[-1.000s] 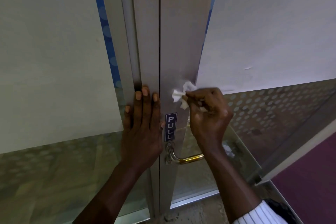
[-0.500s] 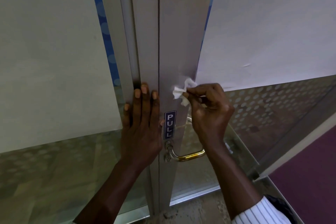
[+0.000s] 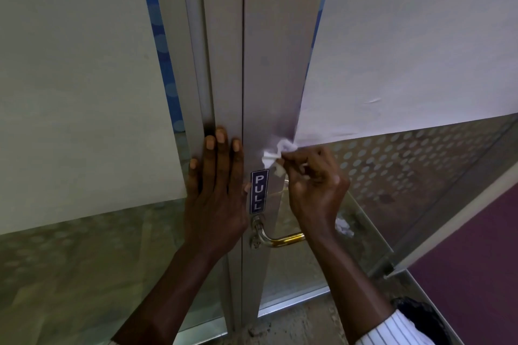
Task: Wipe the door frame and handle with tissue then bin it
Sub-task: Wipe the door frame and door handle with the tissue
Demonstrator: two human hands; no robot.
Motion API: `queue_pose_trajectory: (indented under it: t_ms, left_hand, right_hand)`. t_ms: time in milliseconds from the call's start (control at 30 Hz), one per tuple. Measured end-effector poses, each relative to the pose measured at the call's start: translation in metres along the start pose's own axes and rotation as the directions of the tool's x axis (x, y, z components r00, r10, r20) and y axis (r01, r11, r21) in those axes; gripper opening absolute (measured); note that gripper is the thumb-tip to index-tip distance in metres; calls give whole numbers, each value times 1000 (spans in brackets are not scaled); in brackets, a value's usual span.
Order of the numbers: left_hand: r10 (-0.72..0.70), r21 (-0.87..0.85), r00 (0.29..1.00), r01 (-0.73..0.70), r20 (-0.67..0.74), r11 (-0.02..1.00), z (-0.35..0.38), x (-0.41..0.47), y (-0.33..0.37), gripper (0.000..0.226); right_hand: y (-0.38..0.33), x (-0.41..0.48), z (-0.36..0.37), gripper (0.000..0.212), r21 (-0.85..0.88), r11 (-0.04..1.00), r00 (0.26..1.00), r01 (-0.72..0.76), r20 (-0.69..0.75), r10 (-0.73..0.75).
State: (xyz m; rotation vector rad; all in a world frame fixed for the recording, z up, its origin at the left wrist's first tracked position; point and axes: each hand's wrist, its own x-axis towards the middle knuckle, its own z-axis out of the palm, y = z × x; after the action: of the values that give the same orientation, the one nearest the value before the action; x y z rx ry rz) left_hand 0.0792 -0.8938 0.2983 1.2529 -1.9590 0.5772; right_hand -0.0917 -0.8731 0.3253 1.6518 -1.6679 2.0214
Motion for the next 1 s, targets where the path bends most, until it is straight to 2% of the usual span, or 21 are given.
queue_pose_trajectory:
  t_ms: [67,167,300,400,567,700,833,900,1000]
  left_hand:
    - [3,-9,1000,-3,1,1000,0,0,0,76]
    - [4,-10,1000,-4,1,1000,-1,-1,0,79]
    - [9,6,1000,-9,-18,1000,-2,-1,1,80]
    - [14,8,1000,-14,-14,1000,-2,0,0,80]
    - [5,-3,1000,-5,-1,1000,0,-1,-1,80]
    - [-2,-6,1000,2,-4,1000,0,-1,0,83]
    - [-5,5,1000,5,-16,1000,0,-1,1,86]
    - [6,15,1000,-5,-23,1000,0,-1,0,85]
    - [12,10,1000,-11,-25,1000,0,-1,0,81]
  right_hand:
    - [-10,10,1,11,27,999,999,44,-23,-44]
    - [2,-8,8,10,-34,996,996,84,34,-83]
    - [31,-48,10,17,-159,987,986,-32,156,57]
    - [28,-46,6,18,-173,980,984,-93,135,118]
    - [7,-5,-2,12,-67,997,999,-33,27,35]
    - [22,-26,4,13,-144,990,996,1,92,12]
    - [47,-67,11,24,-275,957,963,-90,220,153]
    - [47,-68,11,25,-270,955,960,-122,214,183]
    - [28,-46,6,17,-219,972,985,-82,130,112]
